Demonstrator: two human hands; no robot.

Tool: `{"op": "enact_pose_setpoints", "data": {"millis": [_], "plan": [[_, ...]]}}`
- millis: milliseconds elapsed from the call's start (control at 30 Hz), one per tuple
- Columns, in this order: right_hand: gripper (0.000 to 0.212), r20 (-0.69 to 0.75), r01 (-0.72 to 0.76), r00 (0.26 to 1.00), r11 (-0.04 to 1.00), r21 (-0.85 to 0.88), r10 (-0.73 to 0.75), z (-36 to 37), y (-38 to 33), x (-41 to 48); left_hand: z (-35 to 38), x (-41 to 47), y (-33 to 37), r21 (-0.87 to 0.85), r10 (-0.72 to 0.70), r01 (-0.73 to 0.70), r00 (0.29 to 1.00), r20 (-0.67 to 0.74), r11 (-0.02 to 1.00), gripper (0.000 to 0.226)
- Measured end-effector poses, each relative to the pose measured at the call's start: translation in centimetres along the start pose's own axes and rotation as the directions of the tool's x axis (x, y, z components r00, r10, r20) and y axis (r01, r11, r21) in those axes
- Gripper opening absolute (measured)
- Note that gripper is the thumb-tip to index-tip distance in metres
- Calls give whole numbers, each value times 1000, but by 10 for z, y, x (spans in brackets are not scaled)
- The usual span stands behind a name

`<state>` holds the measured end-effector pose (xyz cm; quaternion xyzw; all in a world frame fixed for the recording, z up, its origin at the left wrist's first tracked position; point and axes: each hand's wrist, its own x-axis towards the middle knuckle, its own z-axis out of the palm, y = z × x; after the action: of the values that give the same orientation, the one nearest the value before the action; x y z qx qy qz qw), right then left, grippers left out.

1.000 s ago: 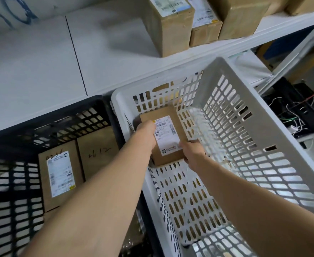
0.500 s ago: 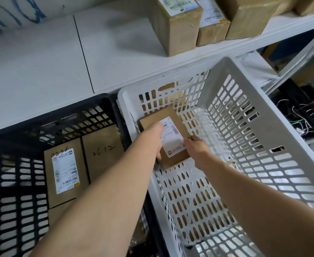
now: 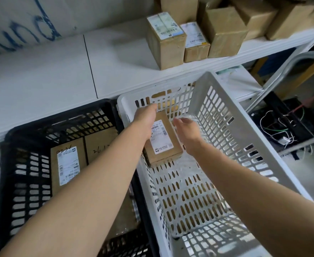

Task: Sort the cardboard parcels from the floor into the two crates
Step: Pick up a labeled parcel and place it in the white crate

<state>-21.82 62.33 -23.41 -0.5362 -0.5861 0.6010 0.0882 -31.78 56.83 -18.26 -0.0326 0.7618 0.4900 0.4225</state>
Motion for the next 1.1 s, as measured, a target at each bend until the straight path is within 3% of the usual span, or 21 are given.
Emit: {"op": "enact_pose_setpoints", "data": {"millis": [200,367,567,733,933,1100], "plan": [[38,-62,284,959,948,142,-278,-48,-65,-83,5,-84,33,29,372,-374,926,57,927,22],[36,-133,415,909,880,229,-394,-87,-92,-153,16,-159,42,-51,619,-617,778,108,785,16],[20,-319,521,844,802,293,-431,-137,-88,-226,35,-234,37,-163,782,-773,564,265,613,37],[29,-546,604,737,750,269,-398,-161,-61,-289,35,-289,14,-293,793,-777,394,466,558,43],[32,-729,607,627,759,234,-277,-154,-4,-371,19,-339,-39,-367,686,-691,256,681,622,33],[37,-859,555,494,809,194,-133,-159,56,-451,24,-392,-89,-396,564,-609,104,819,687,42]]}}
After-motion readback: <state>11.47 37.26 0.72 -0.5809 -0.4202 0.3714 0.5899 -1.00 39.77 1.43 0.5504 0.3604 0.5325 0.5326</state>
